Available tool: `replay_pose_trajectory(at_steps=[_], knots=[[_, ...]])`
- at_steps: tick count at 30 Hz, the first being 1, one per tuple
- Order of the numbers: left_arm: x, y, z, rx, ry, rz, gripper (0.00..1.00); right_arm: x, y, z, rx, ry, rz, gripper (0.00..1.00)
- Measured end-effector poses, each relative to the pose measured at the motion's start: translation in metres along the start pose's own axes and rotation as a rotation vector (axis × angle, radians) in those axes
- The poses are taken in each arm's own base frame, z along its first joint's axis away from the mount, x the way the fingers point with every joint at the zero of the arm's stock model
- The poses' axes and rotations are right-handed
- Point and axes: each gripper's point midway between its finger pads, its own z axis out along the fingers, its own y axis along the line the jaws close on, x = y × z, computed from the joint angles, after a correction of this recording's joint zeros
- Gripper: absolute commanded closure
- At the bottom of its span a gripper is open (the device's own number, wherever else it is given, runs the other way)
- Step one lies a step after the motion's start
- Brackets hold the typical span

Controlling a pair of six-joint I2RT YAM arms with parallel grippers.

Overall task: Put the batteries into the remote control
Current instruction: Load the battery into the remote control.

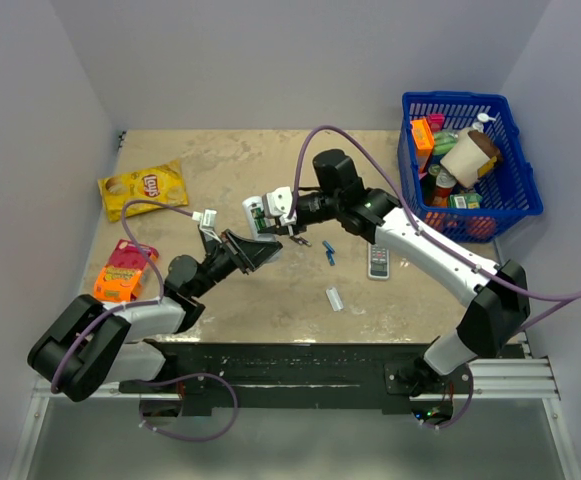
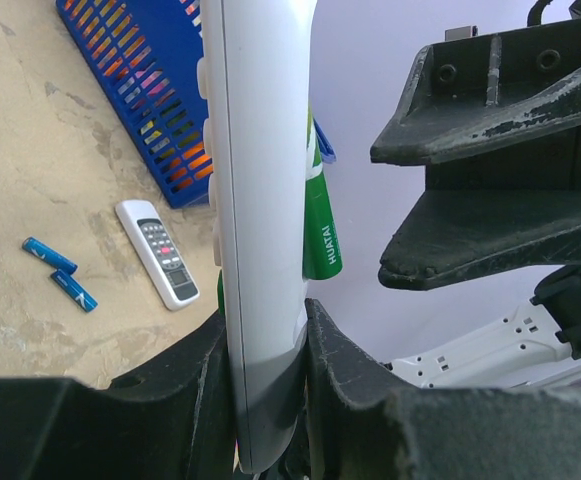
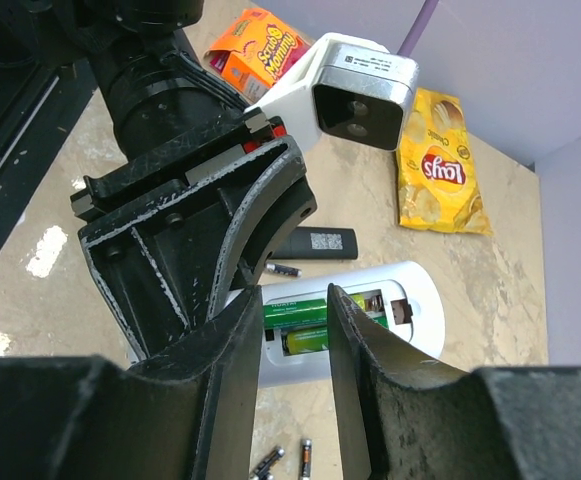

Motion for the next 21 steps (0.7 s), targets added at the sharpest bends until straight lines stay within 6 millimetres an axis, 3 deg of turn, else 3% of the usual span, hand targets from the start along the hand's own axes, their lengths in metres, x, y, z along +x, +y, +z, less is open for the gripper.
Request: replay_pose_trajectory(at_steps=[21], knots=[[0.001, 0.001, 0.001, 0.0, 0.009, -0.002, 1.0, 0.011, 0.004, 0.006, -0.014, 0.033, -0.011, 0.61]])
